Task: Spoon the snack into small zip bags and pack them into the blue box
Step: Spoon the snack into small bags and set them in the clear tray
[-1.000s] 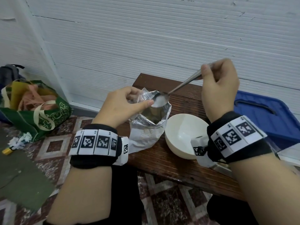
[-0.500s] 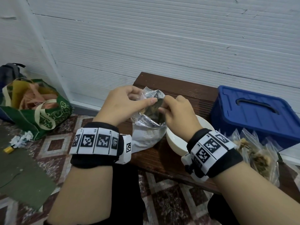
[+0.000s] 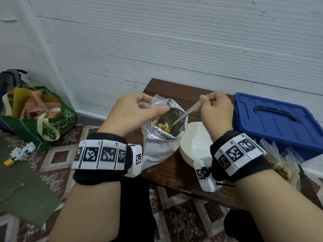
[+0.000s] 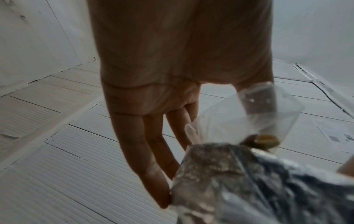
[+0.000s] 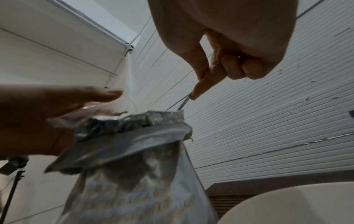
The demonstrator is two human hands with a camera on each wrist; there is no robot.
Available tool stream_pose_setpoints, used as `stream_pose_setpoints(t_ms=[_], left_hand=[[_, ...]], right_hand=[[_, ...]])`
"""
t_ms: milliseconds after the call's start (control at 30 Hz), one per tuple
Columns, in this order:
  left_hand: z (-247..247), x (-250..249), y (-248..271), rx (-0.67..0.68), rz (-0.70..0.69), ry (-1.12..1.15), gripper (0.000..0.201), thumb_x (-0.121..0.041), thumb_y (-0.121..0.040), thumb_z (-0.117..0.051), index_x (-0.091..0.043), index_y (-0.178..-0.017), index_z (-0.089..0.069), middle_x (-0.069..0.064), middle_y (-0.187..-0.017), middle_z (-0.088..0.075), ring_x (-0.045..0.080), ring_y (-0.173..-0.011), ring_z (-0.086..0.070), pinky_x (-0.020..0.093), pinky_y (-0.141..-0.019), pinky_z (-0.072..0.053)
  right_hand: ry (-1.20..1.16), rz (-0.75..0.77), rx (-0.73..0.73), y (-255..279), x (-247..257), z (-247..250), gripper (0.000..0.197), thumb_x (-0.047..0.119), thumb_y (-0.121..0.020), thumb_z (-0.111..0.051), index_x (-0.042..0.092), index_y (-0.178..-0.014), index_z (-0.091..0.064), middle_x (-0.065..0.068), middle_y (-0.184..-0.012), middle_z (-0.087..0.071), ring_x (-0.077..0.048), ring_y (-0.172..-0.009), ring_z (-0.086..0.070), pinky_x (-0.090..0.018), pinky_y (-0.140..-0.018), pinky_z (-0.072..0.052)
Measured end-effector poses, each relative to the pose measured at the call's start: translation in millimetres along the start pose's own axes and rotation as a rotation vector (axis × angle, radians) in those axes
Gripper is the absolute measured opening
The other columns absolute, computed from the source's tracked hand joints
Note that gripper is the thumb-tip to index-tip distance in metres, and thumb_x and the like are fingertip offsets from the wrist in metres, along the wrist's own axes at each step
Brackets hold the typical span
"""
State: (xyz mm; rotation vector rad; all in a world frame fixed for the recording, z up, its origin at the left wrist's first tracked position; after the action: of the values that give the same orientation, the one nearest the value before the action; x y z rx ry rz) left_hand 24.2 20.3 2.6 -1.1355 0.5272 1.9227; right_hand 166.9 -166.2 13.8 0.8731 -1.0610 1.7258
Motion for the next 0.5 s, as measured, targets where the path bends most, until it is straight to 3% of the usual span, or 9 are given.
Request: stream_pose_setpoints(t_ms=[133, 200, 267, 333, 400, 500], left_hand=[[12, -6, 3, -0.070, -0.034, 0.014, 0.032, -0.053, -0.068, -0.078, -0.036, -0.090, -0.061, -0.012, -0.086, -0.067, -0.003, -0.086, -0.061, 0.013, -0.070, -0.047], [21, -9, 5, -0.103, -0.047, -0.009, 0.035, -0.049, -0.067, -0.081, -0.035, -0.093, -0.062, -0.014, -0.086, -0.064, -0.003, -0.081, -0.061, 0.007, -0.059, -0.045], [26, -11, 6, -0.093, -0.065, -0.098, 0.042, -0.046, -0.066, -0.082, -0.035, -0.102, -0.062, -0.019, -0.089, -0.062, -0.007, -0.082, -0.057, 0.002, -0.057, -0.040], [26, -14, 6, -0.066, -0.091, -0.182, 0.049, -0.044, -0.065, -0.084, -0.034, -0.108, -0.064, -0.021, -0.090, -0.062, -0.010, -0.086, -0.054, 0.003, -0.063, -0.035], [24, -15, 5, -0.035, -0.100, -0.237, 0.052, -0.042, -0.064, -0.085, -0.032, -0.111, -0.065, -0.023, -0.090, -0.060, -0.010, -0.087, -0.052, 0.006, -0.068, -0.031], [15, -14, 2, 0.015, -0.097, -0.289, 0.055, -0.045, -0.062, -0.085, -0.030, -0.111, -0.067, -0.022, -0.092, -0.059, -0.004, -0.088, -0.053, 0.008, -0.067, -0.032]], right_hand=[[-0.021, -0.081, -0.070, -10, -8, 17, 0.026, 0.019, -0.095, -0.053, 0.019, -0.071, -0.044, -0.002, -0.076, -0.062, -0.003, -0.060, -0.051, -0.016, -0.057, -0.039], [-0.032, -0.078, -0.097, -14, -6, 24, 0.028, 0.019, -0.094, -0.053, 0.020, -0.070, -0.041, -0.003, -0.077, -0.062, 0.003, -0.058, -0.055, -0.013, -0.057, -0.039], [-0.036, -0.068, -0.115, -19, -1, 32, 0.030, 0.016, -0.094, -0.054, 0.020, -0.068, -0.039, 0.005, -0.070, -0.051, 0.011, -0.049, -0.051, -0.004, -0.047, -0.034], [-0.014, -0.069, -0.126, -25, 4, 38, 0.031, 0.017, -0.094, -0.054, 0.021, -0.067, -0.039, 0.009, -0.069, -0.045, 0.003, -0.054, -0.048, -0.004, -0.045, -0.033], [-0.004, -0.055, -0.154, -31, 11, 45, 0.031, 0.018, -0.094, -0.054, 0.022, -0.067, -0.038, 0.008, -0.073, -0.049, -0.001, -0.063, -0.045, -0.006, -0.049, -0.033], [-0.033, -0.029, -0.191, -38, 19, 50, 0.029, 0.020, -0.093, -0.054, 0.023, -0.068, -0.040, -0.009, -0.092, -0.066, -0.018, -0.085, -0.061, -0.012, -0.060, -0.037]])
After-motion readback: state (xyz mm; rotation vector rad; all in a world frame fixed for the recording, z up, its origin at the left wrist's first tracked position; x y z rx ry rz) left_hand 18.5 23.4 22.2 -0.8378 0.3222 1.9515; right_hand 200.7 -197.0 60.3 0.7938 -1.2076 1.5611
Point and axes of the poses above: each hand's wrist, its own y-axis away from the middle knuckle, its own z-axis out of the back of the hand, x = y × z, the point moved 10 cm from there along -y, towards the middle knuckle
